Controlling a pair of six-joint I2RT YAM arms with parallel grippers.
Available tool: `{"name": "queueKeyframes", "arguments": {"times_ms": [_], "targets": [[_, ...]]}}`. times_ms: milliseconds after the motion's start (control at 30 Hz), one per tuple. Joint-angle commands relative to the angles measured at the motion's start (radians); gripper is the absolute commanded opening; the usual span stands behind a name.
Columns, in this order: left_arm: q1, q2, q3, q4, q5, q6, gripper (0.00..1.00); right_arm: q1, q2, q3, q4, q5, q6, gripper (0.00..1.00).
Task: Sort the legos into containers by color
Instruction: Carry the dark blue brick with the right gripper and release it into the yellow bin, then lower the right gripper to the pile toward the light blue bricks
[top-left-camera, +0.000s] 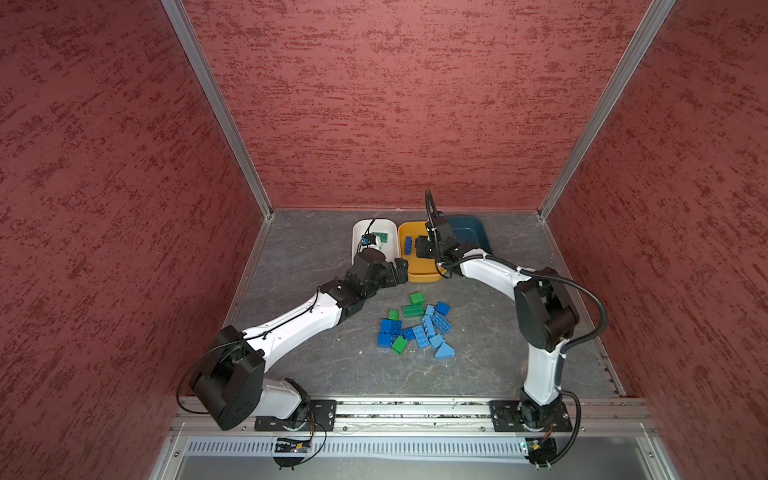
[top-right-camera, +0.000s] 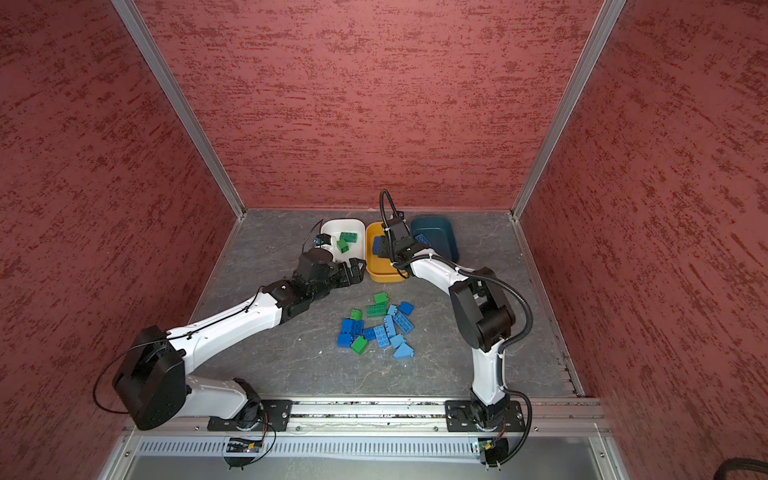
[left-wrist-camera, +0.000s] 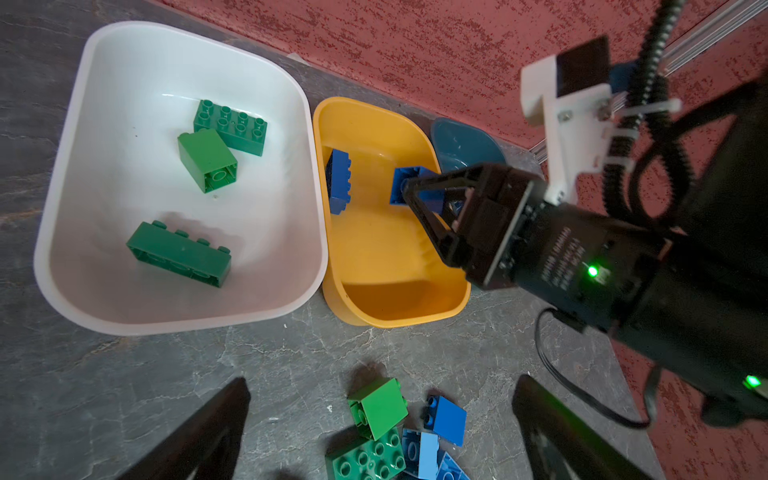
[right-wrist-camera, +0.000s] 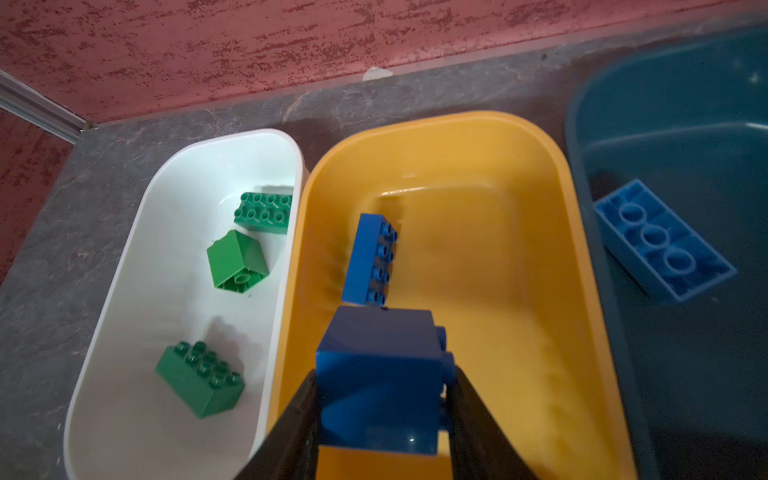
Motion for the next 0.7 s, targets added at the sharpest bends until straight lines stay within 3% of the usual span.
{"name": "queueKeyframes", "arguments": {"times_ms": [0,167,300,533,667], "targets": [[-0.001,-0.05,-0.028,0.056,-0.022,0.012,1.0,-0.001,0.083,0.124,-0.121,0.013,-0.101,0.35],[-0.001,-0.082,-0.06,0.058,-0.041,0.014,0.99,-0.001,0.196,0.268,-0.209,0.013,-0.122,0.37],[-0.002,-0.087,-0.066,0.064,-0.025,0.011,1.0,0.0,0.219,0.309,-0.244,0.051,-0.108,0.47],[-0.004,-0.062,-0.082,0.137,0.055,0.021,0.99,-0.001,0.132,0.239,-0.236,0.068,-0.113,0.63],[-0.009,-0.038,-0.058,0.108,0.065,0.029,1.0,0.001,-0.003,0.082,-0.173,0.009,-0.121,0.68]]}}
